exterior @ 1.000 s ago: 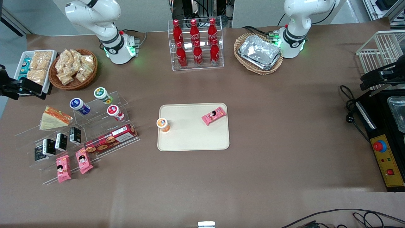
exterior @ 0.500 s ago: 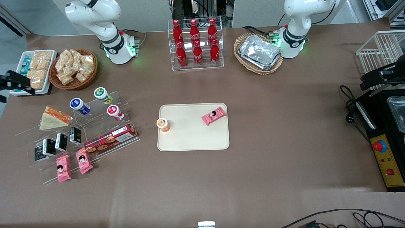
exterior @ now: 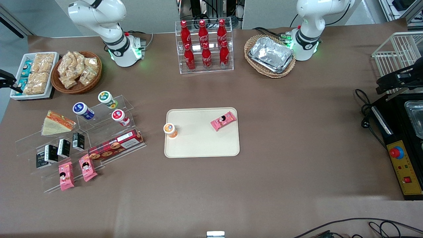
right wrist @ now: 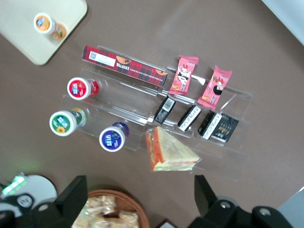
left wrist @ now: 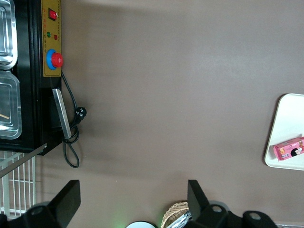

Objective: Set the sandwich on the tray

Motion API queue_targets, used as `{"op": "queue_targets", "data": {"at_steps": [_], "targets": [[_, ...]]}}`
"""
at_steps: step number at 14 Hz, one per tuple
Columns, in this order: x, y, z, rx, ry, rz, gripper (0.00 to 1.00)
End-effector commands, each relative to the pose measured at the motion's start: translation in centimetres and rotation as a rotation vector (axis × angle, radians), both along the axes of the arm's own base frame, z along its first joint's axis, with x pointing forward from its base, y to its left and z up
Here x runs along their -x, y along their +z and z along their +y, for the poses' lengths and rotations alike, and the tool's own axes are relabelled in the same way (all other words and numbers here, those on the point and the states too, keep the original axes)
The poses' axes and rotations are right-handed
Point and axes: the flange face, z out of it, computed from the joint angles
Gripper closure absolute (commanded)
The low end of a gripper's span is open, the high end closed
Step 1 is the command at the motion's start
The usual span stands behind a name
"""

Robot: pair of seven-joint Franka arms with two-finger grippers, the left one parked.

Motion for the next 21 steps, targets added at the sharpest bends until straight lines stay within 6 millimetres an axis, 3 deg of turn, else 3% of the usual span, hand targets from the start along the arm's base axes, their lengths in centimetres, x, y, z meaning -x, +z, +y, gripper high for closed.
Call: {"op": "queue_targets", "data": {"at_steps": [1,5,12,14,21], "targets": [[-0.4,-1.6,-1.3,0.016,0.201,-0.024,0.0],[-0.7,-4.6,-2.8,0.032,0.371,-0.034,0.0],[-0.9,-9.7,-3.2,0.048,0.647,-0.028,0.0],[-0.5,-10.8,-4.5,0.046,0.661,-0.027,0.0],[1.1,-14.1,-5.3,0.021,0.644,-0.009,0.0]]}}
